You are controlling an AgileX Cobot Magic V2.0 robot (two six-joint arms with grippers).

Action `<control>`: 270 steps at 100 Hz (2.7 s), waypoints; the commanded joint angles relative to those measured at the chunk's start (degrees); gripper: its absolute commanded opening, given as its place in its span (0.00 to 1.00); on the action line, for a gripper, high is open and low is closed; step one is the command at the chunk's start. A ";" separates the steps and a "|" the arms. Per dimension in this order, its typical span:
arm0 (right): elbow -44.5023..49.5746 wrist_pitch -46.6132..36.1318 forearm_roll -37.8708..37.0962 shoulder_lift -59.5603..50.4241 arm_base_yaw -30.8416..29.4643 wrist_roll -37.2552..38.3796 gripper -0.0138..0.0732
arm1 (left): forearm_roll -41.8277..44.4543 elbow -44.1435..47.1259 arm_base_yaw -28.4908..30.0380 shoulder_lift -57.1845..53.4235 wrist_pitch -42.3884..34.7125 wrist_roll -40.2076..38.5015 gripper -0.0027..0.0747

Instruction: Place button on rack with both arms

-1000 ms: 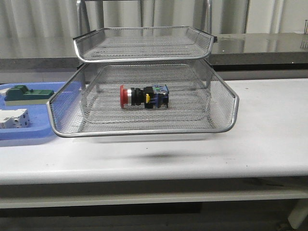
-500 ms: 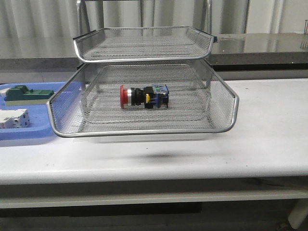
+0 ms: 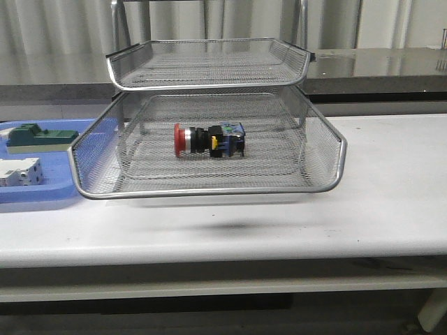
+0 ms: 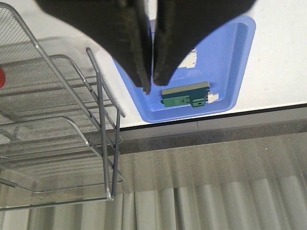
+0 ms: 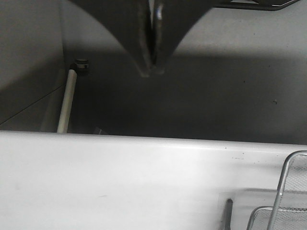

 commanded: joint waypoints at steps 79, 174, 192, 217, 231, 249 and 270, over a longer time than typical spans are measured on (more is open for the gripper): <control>-1.47 -16.62 15.06 14.20 0.14 -2.27 0.08 | -0.77 -1.48 0.14 0.43 -4.60 -0.44 0.04; -1.74 -45.67 23.31 54.34 29.63 -8.17 0.08 | -0.77 -1.48 0.14 0.43 -4.60 -0.44 0.04; -1.76 -50.10 23.31 57.71 32.93 -8.17 0.08 | -0.77 -1.48 0.14 0.43 -4.60 -0.44 0.04; -1.87 -55.23 23.31 61.45 33.74 -8.17 0.08 | -0.77 -1.48 0.14 0.43 -4.60 -0.44 0.04; -1.87 -57.68 23.20 62.51 33.74 -8.17 0.08 | -0.77 -1.48 0.14 0.43 -4.60 -0.44 0.04; -1.87 -61.83 22.02 62.90 33.58 -8.17 0.08 | -0.77 -1.48 0.14 0.43 -4.60 -0.44 0.04; -3.92 -61.73 21.56 65.18 31.43 -8.17 0.08 | -0.77 -1.48 0.14 0.43 -4.60 -0.44 0.04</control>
